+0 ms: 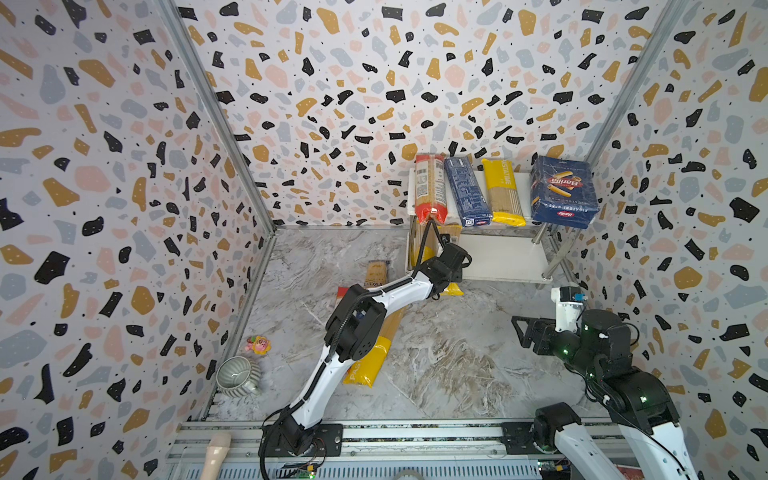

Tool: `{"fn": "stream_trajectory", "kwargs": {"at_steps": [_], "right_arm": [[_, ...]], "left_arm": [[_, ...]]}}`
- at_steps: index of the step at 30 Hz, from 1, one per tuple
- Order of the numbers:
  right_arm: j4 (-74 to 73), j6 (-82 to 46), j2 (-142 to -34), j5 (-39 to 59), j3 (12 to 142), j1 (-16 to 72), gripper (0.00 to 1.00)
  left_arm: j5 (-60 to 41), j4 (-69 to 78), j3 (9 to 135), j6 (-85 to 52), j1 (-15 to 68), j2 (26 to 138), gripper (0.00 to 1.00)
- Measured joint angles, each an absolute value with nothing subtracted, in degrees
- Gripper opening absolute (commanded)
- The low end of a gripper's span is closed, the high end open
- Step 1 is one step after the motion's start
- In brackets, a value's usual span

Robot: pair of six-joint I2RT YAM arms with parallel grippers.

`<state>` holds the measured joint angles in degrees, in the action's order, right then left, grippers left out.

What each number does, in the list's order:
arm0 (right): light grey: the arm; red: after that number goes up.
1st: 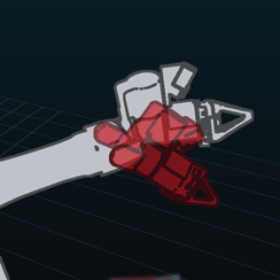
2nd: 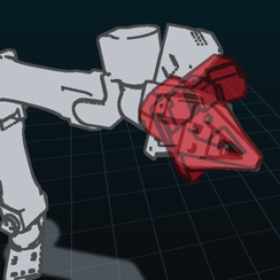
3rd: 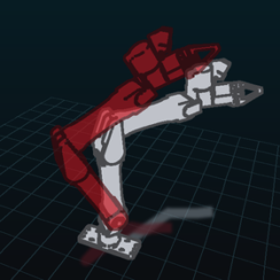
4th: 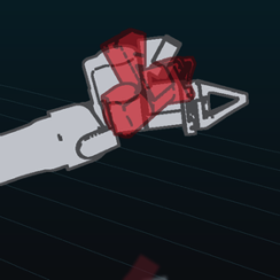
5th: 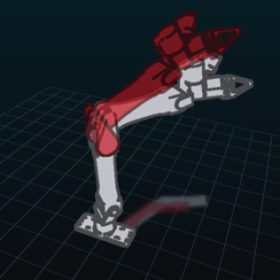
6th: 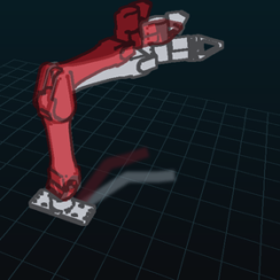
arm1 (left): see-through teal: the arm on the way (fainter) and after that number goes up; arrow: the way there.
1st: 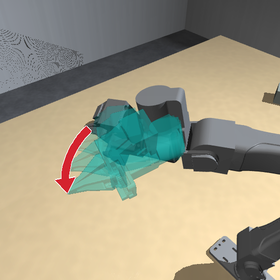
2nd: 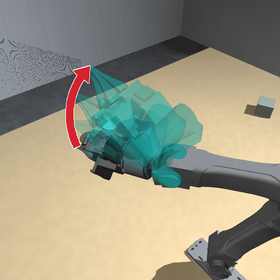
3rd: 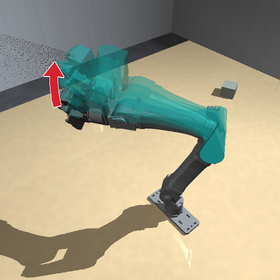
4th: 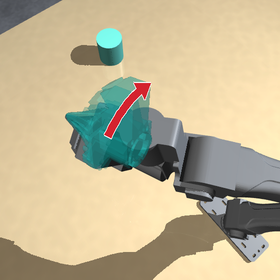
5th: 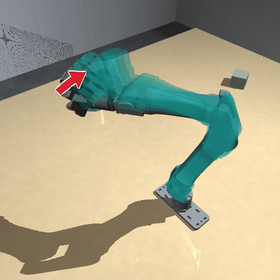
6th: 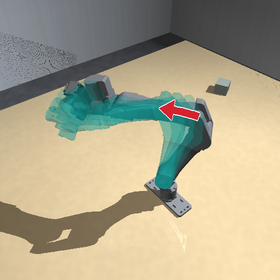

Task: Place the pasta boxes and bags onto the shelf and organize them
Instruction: 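Stand the clear bag on the lower shelf beside the yellow bag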

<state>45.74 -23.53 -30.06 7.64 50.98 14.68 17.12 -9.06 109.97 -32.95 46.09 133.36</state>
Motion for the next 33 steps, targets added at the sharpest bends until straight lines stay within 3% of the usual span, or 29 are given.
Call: {"fn": "stream_trajectory", "kwargs": {"at_steps": [9,12,16,22,25,33], "right_arm": [[44.77,-23.49,-31.07,7.40,50.98,14.68,0.83],[44.45,-23.46,-31.33,7.38,50.98,14.68,0.83],[44.29,-23.40,-31.70,7.22,50.98,14.68,0.83],[44.27,-22.83,-31.77,7.20,50.98,14.68,0.83],[44.27,-22.76,-31.77,7.22,50.98,14.68,0.83],[44.29,-22.59,-31.75,7.20,50.98,14.68,0.83]], "left_arm": [[16.99,-9.39,112.31,-32.08,46.00,134.78,0.00],[16.99,-9.39,112.55,-32.01,45.91,135.26,0.10],[16.97,-9.43,112.55,-31.94,45.84,135.44,0.44],[16.91,-8.95,112.55,-31.68,45.80,135.44,0.73],[16.82,-7.60,113.38,-31.62,45.76,135.44,0.78],[14.94,-5.82,114.04,-31.70,45.80,135.33,0.79]]}}
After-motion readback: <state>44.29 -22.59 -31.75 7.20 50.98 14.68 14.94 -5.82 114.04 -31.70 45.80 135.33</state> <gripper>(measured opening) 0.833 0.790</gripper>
